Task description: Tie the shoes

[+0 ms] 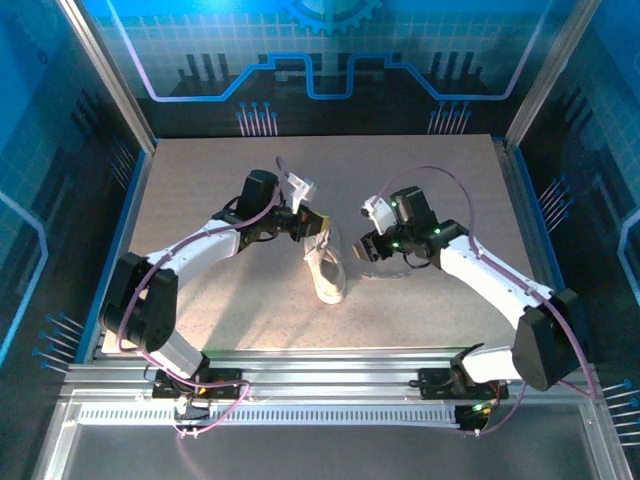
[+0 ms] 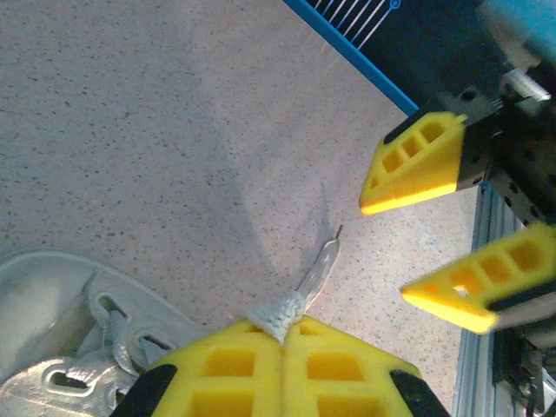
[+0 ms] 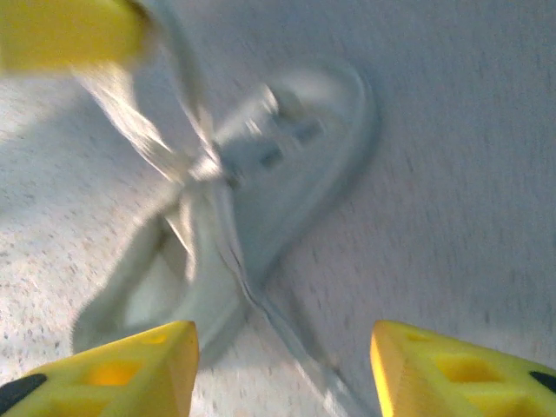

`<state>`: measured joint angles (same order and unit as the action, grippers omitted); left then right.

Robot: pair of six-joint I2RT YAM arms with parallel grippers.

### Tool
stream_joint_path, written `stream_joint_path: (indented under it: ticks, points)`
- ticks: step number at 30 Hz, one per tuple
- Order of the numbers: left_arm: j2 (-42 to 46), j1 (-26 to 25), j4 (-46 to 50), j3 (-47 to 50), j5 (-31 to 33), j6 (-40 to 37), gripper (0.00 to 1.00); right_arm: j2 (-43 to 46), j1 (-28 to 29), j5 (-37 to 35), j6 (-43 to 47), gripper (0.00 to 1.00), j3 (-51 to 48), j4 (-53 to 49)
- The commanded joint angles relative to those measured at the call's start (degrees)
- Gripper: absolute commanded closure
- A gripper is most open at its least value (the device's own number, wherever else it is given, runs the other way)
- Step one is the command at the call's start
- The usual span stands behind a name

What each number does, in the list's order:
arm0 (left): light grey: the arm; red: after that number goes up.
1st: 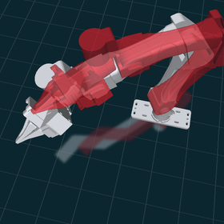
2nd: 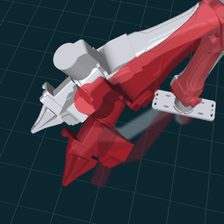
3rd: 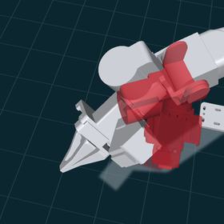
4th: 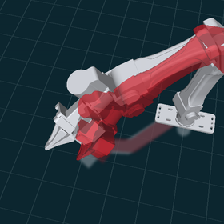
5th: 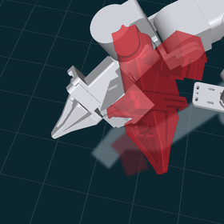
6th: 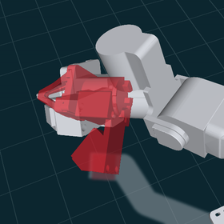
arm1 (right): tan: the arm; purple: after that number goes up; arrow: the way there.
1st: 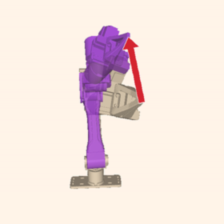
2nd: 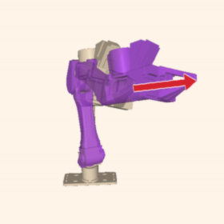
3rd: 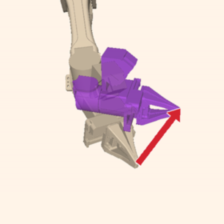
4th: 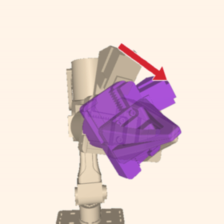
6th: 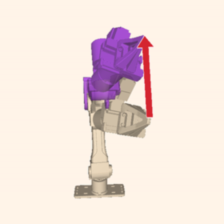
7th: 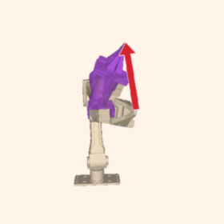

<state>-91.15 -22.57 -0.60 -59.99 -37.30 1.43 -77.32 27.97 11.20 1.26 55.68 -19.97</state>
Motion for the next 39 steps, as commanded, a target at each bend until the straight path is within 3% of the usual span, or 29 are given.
stream_joint_path:
  ticks: [1, 8, 15, 17, 20, 22, 28, 33, 36, 39]
  points:
    - [-0.52, -0.28, 1.57, -1.79, -3.22, -0.38, 1.0, -1.33, 2.01, 4.56, 3.06, 0.42, -2.57, 13.78]
    - [-1.3, -0.2, 2.17, -2.41, -4.2, 0.41, 1.0, -10.83, 4.15, 13.08, 2.04, 0.37, -1.98, 26.57]
    - [-2.22, 0.07, 2.62, -3.2, -5.27, 0.57, 1.0, -16.15, 4.22, 18.22, 1.58, 0.37, -0.94, 31.74]
    - [-2.49, 0.22, 2.55, -3.3, -5.76, 0.72, 1.0, -17.22, 4.29, 18.58, 1.27, 0.45, -0.6, 32.72]
    - [-2.41, 0.33, 2.09, -2.87, -6.23, 0.54, 1.0, -18.19, 4.28, 18.55, 0.37, 0.84, -0.65, 34.56]
    - [-1.75, 0.25, 2.14, -2.22, -6.06, -0.82, 0.92, -17.98, 4.4, 18.16, 0.16, 0.99, -1.25, 35.08]
    - [1.09, 0.46, -0.62, 1.19, -3.2, -0.78, 0.68, -17.25, 4.71, 17.88, 0.46, 1.0, -2.25, 36.94]
    - [3.51, 1.25, -4.07, 4.41, -1.62, 0.09, 0.54, -17.16, 4.67, 17.89, 0.06, 1.0, -2.42, 36.7]
    - [4.64, 1.38, -6.14, 6.28, -1.21, -0.25, 0.52, -17.08, 4.82, 17.78, -0.11, 1.0, -2.25, 36.32]
    - [5.02, 1.39, -8.37, 7.73, -1.1, 0.05, 0.57, -17.03, 4.86, 17.67, -0.15, 1.0, -1.99, 35.85]
